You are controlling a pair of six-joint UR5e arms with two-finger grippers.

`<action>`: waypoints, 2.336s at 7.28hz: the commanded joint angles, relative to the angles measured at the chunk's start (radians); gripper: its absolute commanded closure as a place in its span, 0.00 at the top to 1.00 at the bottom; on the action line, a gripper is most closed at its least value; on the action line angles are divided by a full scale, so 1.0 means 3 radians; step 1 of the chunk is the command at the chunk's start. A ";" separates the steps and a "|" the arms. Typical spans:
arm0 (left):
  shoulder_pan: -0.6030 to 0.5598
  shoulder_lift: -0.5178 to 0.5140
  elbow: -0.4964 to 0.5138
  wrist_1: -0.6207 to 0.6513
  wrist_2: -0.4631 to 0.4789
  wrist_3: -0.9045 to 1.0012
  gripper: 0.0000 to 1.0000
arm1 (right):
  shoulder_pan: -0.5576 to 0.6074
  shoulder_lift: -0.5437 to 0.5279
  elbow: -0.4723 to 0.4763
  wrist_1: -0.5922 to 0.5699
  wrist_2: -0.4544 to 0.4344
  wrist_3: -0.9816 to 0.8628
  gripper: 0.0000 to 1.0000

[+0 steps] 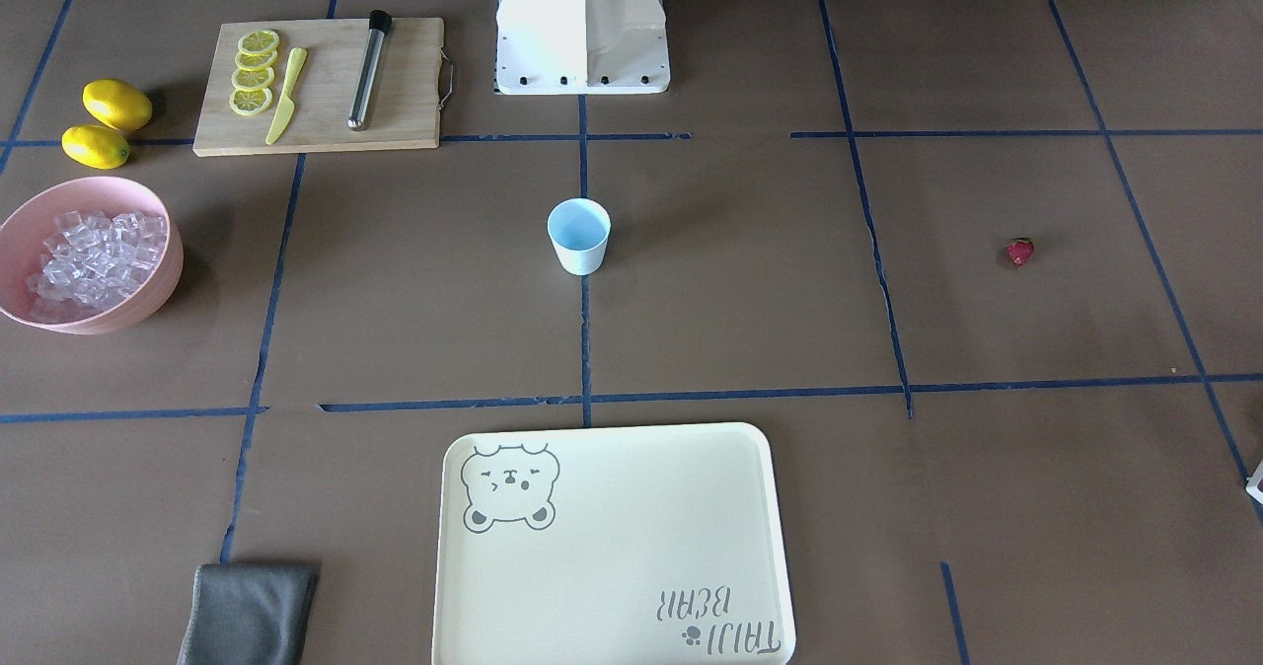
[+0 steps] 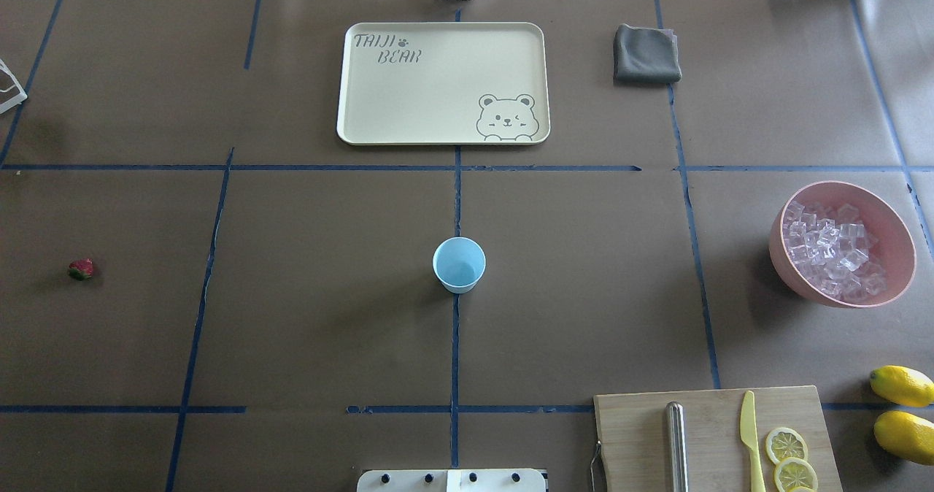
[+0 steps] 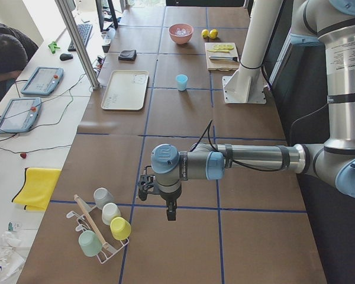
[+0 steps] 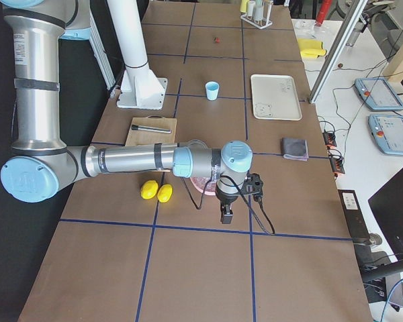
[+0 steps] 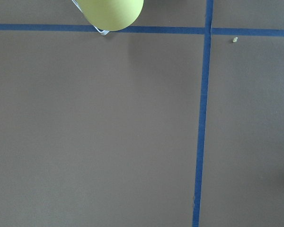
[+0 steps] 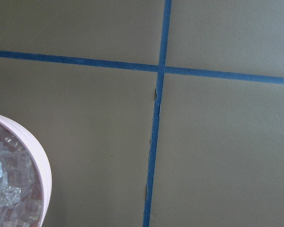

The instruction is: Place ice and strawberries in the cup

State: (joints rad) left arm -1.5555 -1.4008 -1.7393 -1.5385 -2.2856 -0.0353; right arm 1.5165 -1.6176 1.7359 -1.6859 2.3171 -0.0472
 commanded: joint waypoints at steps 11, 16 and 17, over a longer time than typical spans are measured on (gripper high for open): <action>0.0000 0.0001 -0.0011 0.0000 0.0000 -0.0010 1.00 | -0.1434 -0.0437 0.0667 0.1324 -0.0268 0.0909 1.00; 0.0000 0.0001 -0.0001 0.0000 0.0000 -0.0010 1.00 | -0.1670 -0.0422 0.0493 0.1324 -0.0370 0.0889 1.00; 0.0000 0.0001 -0.0006 0.0000 0.0000 -0.0010 1.00 | -0.1700 -0.0422 0.0483 0.1324 -0.0396 0.0889 1.00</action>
State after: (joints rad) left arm -1.5555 -1.4005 -1.7404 -1.5386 -2.2856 -0.0382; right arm 1.0188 -1.7445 1.8874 -1.2886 2.2068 0.2198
